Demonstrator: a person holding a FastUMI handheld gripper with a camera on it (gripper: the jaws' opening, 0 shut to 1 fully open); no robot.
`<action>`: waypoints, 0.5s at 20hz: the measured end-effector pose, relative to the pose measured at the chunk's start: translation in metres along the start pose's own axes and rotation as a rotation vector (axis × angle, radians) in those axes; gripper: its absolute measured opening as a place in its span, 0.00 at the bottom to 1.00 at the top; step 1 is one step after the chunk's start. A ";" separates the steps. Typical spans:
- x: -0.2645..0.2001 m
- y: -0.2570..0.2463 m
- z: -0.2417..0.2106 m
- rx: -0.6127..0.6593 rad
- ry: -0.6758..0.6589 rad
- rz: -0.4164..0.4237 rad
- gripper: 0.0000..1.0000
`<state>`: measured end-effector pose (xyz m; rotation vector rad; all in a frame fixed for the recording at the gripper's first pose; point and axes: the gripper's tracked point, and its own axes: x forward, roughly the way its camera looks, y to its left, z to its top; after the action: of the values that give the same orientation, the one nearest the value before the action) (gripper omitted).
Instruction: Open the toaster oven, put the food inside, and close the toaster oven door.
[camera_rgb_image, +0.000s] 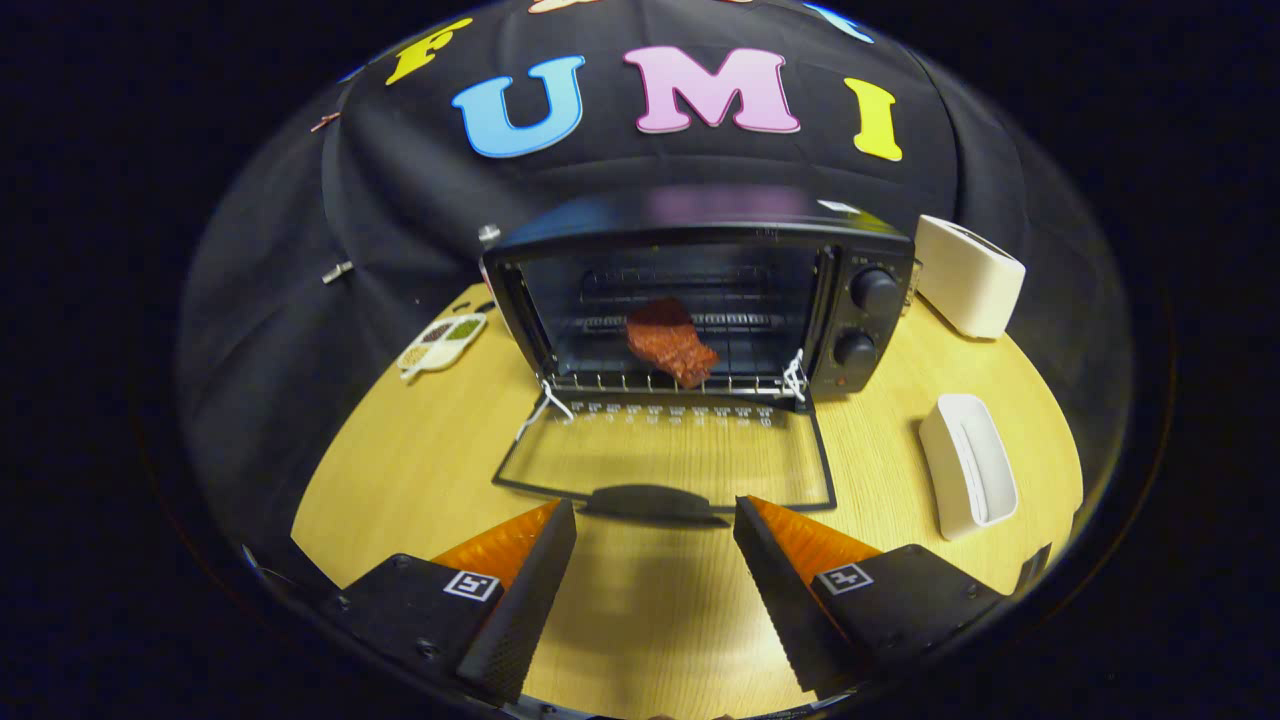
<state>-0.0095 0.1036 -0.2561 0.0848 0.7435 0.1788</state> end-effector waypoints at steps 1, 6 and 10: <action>0.002 -0.004 -0.010 -0.006 0.023 -0.016 0.99; 0.024 -0.011 -0.028 -0.008 0.087 -0.056 0.99; 0.046 -0.013 -0.039 -0.036 0.115 -0.086 0.99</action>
<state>-0.0008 0.0999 -0.3175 0.0081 0.8564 0.1152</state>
